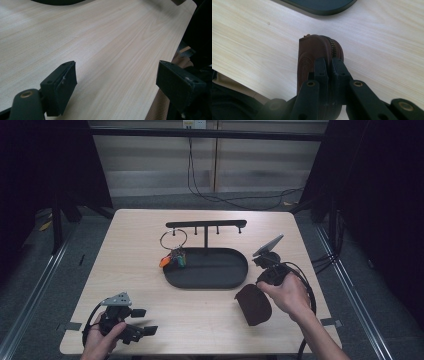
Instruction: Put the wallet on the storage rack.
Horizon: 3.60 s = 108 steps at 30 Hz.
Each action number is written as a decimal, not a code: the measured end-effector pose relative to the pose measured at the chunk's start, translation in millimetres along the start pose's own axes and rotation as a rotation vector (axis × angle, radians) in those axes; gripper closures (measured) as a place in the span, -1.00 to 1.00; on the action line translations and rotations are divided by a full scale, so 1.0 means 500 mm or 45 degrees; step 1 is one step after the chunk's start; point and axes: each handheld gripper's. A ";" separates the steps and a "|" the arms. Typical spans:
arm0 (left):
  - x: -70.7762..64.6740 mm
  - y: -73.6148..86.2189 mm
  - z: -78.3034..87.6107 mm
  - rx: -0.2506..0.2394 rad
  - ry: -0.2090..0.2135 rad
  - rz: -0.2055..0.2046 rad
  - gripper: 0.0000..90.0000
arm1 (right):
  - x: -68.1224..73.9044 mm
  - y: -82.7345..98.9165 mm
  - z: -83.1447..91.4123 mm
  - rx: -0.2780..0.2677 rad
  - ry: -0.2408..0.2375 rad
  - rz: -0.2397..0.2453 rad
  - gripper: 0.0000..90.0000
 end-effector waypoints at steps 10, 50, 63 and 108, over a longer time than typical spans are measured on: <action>0.000 -0.001 0.002 -0.010 -0.004 -0.003 -0.63 | 0.013 -0.029 0.030 -0.009 0.040 0.027 0.86; -0.002 0.000 0.000 -0.002 -0.005 -0.001 -0.63 | 0.050 -0.180 0.036 -0.033 0.170 0.030 0.86; -0.001 0.000 0.003 -0.012 0.003 -0.002 -0.63 | 0.033 -0.227 0.011 -0.081 0.112 -0.035 0.86; -0.001 0.000 0.006 -0.022 0.005 -0.006 -0.63 | -0.105 -0.199 -0.173 -0.258 -0.227 -0.368 0.81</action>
Point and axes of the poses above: each handheld gripper's, and its own axes: z roughly backward along the jaws, y roughly out of its underside, x roughly to its left, and after that the axes turned 4 degrees about -x, right-handed
